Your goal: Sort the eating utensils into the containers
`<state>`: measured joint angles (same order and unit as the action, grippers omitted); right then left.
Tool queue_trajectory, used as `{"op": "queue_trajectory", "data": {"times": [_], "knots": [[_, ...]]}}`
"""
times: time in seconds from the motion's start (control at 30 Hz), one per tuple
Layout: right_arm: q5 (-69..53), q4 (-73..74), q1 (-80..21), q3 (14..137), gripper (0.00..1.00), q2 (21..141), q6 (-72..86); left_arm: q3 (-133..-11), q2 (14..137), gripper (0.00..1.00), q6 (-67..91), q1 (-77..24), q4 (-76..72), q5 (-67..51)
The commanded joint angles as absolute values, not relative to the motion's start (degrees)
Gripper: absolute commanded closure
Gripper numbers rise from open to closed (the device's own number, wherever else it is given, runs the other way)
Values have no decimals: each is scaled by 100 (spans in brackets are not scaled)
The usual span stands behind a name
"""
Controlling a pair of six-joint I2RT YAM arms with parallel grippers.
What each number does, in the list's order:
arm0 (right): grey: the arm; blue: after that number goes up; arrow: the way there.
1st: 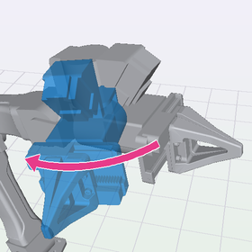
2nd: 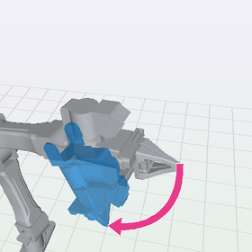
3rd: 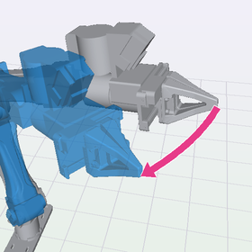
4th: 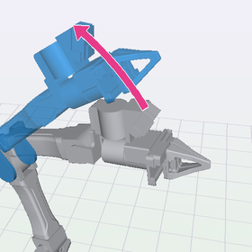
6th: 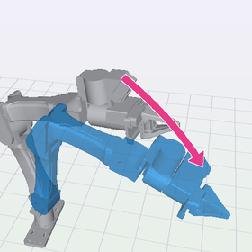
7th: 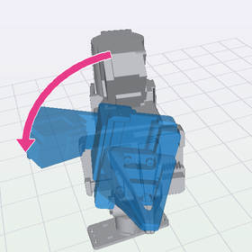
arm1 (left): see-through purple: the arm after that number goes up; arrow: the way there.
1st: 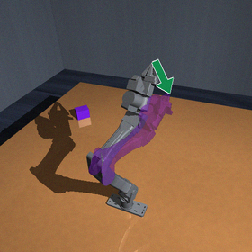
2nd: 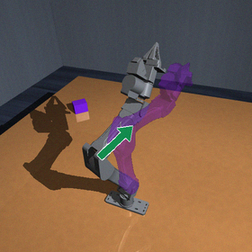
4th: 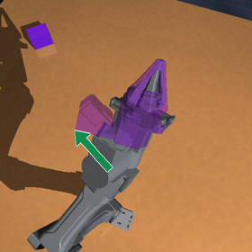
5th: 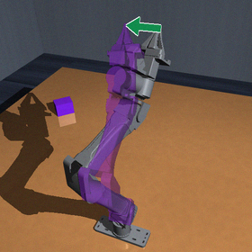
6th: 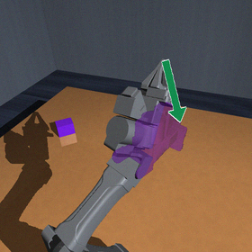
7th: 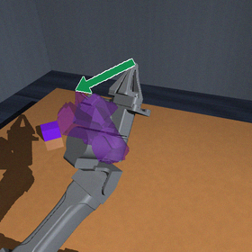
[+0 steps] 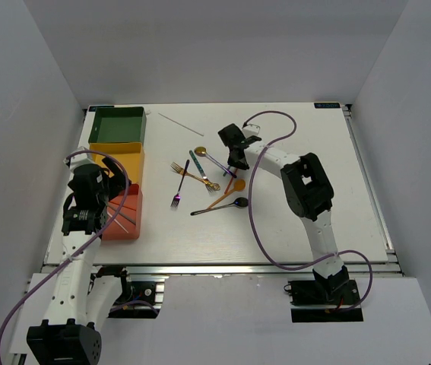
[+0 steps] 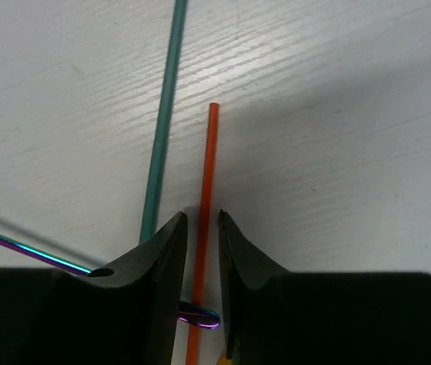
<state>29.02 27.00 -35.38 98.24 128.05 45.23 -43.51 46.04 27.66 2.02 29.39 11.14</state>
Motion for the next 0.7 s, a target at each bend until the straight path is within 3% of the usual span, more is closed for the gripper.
{"op": "queue_trajectory", "data": {"times": [0.0,0.03,0.1,0.33,0.67], "knots": [[3164,3006,-3524,9669,72,12710,4983,-4315,4561,2,2698,176,2830,1028],[3181,2945,-3524,9555,80,12657,5036,-4315,4553,2,2698,176,2830,1028],[3164,2690,-3516,9247,81,12481,5089,-4315,4544,2,2698,176,2839,1028],[3191,3040,-3516,9676,100,12744,5071,-4324,4518,2,2698,158,2848,1055],[3392,3032,-3340,9378,100,12393,5431,-4315,4509,2,2698,114,2856,1072]]}}
